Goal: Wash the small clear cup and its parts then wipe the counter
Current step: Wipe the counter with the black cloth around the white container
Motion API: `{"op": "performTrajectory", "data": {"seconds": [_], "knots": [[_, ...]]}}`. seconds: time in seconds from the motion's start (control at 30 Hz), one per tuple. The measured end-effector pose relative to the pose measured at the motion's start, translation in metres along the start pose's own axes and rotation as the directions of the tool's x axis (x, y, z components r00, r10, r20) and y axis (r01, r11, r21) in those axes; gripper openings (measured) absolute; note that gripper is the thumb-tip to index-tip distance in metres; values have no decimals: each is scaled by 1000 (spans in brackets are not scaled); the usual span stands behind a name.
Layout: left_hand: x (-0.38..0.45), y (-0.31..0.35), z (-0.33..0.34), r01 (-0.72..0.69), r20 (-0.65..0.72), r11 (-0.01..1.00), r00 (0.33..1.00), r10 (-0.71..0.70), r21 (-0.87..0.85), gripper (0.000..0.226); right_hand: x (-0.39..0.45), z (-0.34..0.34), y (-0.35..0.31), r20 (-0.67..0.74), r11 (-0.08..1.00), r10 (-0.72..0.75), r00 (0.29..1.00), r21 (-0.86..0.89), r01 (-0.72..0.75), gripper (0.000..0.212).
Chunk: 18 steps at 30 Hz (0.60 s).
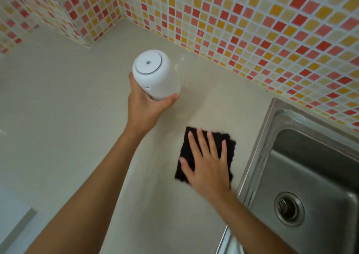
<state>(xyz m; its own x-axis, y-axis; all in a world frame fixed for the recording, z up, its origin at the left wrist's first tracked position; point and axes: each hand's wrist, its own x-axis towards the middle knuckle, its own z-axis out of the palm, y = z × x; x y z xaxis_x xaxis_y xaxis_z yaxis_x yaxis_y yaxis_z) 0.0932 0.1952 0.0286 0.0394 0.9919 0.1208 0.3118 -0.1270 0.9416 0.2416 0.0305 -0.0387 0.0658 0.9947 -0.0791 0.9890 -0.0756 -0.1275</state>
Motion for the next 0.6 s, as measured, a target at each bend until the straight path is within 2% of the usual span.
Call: {"op": "performTrajectory", "data": {"seconds": [0.07, 0.2, 0.3, 0.37, 0.43, 0.53, 0.6], "knots": [[-5, 2, -9, -9, -2, 1000, 1000, 9, -9, 102, 48, -2, 17, -20, 999, 26, 999, -24, -27, 69], [-19, 7, -29, -14, -34, 1000, 999, 14, -6, 101, 149, -10, 44, 25, 974, 223, 974, 35, -224, 69], [-25, 12, -50, -17, -71, 1000, 997, 16, -3, 102, 142, -4, 18, -29, 972, 235, 972, 34, -234, 68], [-24, 14, -63, -14, -78, 1000, 997, 15, 16, 102, 96, 1, -14, -90, 992, 123, 988, 18, -122, 68], [-23, 13, -74, -20, -88, 999, 996, 24, 42, 103, 27, 8, -52, -55, 997, -66, 996, 29, 68, 68], [-24, 13, -85, -5, -94, 999, 996, 8, 37, 102, -59, 15, -91, 40, 937, -348, 937, 54, 346, 70], [-28, 14, -92, 11, -111, 1000, 994, -9, 17, 100, -47, 18, -84, 30, 898, -439, 898, 54, 438, 71]]}}
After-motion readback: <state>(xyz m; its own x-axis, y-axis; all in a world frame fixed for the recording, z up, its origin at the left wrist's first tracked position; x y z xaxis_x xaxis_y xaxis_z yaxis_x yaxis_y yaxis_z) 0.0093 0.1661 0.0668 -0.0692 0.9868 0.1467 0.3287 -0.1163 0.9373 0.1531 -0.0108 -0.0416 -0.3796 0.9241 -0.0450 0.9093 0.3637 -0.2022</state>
